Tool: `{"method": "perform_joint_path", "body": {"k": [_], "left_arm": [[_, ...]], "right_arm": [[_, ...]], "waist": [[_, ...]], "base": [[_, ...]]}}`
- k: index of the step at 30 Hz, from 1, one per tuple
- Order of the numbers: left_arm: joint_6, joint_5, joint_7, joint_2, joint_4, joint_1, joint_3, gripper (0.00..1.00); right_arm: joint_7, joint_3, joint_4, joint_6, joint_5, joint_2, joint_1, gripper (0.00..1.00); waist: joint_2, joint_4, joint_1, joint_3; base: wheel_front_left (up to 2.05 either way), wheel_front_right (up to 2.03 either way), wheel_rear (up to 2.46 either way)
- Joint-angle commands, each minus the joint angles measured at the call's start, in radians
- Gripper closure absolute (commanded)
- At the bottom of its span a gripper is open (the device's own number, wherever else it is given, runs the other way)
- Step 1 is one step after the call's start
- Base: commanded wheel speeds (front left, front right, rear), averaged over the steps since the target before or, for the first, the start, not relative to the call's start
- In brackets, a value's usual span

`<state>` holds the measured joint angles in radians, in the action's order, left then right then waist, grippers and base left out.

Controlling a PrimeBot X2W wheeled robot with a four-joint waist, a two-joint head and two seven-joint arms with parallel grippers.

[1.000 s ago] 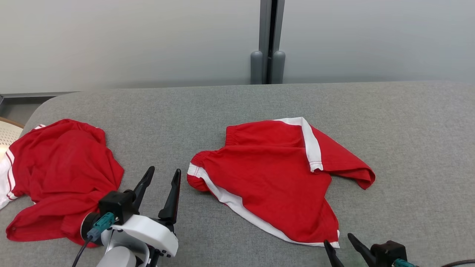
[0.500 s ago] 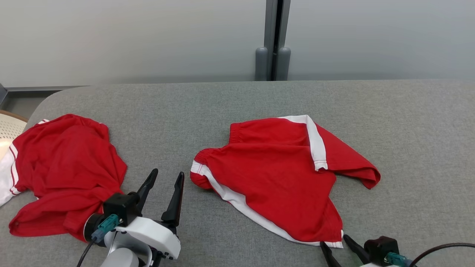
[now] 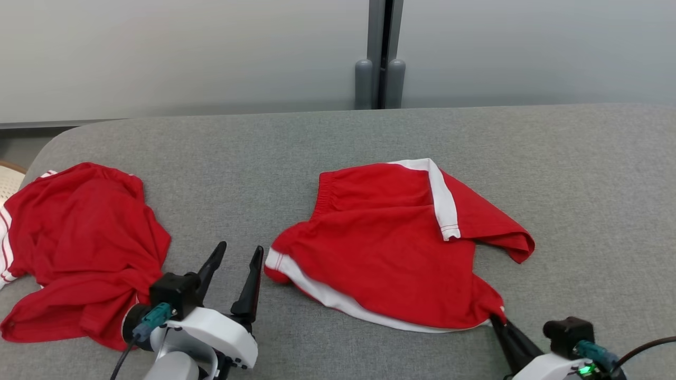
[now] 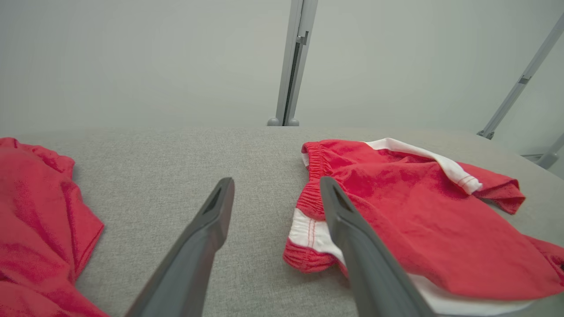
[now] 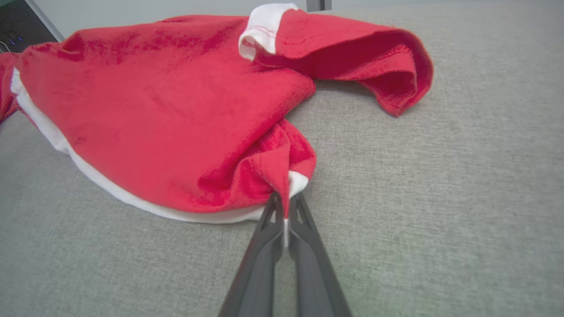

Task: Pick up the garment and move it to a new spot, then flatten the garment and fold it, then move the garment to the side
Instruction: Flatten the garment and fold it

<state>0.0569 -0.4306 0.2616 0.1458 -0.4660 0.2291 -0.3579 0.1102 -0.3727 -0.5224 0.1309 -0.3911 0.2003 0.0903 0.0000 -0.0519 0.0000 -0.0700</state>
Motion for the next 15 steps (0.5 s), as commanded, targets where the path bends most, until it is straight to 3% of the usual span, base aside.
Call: {"method": "perform_joint_path", "body": {"k": [1,8,15], "left_arm": [[0.01,-0.006,0.004,-0.004,-0.01,0.006,-0.002,0.0],[0.055,-0.024,-0.027,-0.007,-0.049,0.008,-0.072,0.0],[0.069,-0.054,-0.054,-0.003,-0.064,-0.001,-0.126,0.0]], "right_arm": [[0.003,0.009,0.006,0.0,-0.011,0.012,0.018,1.0],[-0.01,0.041,0.017,0.0,-0.025,0.033,0.035,1.0],[-0.018,0.055,0.024,0.0,-0.022,0.035,0.032,1.0]], "waist": [[0.0,0.007,0.0,0.003],[0.0,0.023,0.0,0.009],[0.0,0.018,0.0,0.007]], "base": [[0.0,0.0,0.0],[0.0,0.0,0.0],[0.0,0.0,0.0]]}}
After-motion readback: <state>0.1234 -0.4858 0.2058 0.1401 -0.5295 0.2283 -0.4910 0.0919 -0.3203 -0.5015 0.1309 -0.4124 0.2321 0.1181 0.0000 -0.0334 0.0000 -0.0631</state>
